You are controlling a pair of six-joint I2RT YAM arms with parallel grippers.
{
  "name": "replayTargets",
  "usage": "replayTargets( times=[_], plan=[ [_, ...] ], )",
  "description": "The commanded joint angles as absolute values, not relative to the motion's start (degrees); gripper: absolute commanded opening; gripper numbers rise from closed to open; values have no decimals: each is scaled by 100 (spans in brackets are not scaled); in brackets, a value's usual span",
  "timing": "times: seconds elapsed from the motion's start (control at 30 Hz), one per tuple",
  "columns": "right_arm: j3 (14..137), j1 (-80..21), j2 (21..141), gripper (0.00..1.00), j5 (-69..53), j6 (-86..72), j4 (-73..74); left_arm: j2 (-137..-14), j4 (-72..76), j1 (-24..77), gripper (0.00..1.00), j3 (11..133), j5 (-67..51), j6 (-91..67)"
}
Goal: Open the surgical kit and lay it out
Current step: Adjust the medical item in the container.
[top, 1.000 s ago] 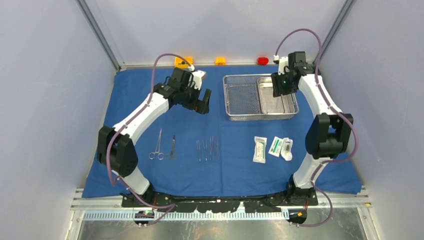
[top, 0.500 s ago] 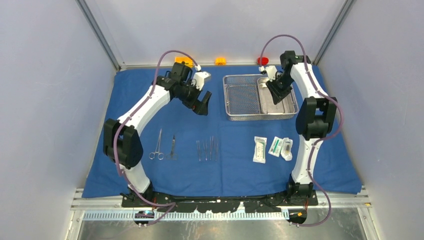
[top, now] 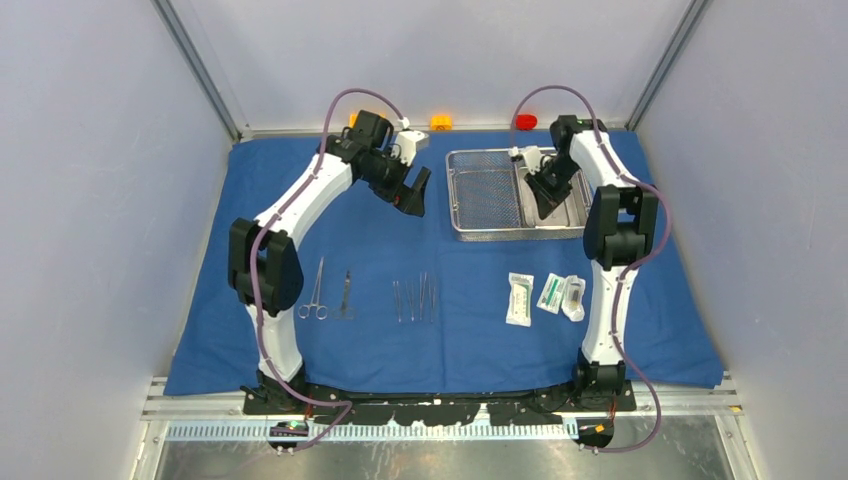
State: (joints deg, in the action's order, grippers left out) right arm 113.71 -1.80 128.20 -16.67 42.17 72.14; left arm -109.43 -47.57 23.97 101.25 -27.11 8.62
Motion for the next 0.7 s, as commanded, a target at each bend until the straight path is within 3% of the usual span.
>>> replayTargets(
  times=[0.0,0.67],
  plan=[
    [11578,-283,12938,1,-1811,4368,7148,-10973,-4819,2359,94,10337,-2914,733],
    [12014,-300,13638,0,-1921,5210,7897,-11002,-4790,2312,93,10380,-2898,706]
  ],
)
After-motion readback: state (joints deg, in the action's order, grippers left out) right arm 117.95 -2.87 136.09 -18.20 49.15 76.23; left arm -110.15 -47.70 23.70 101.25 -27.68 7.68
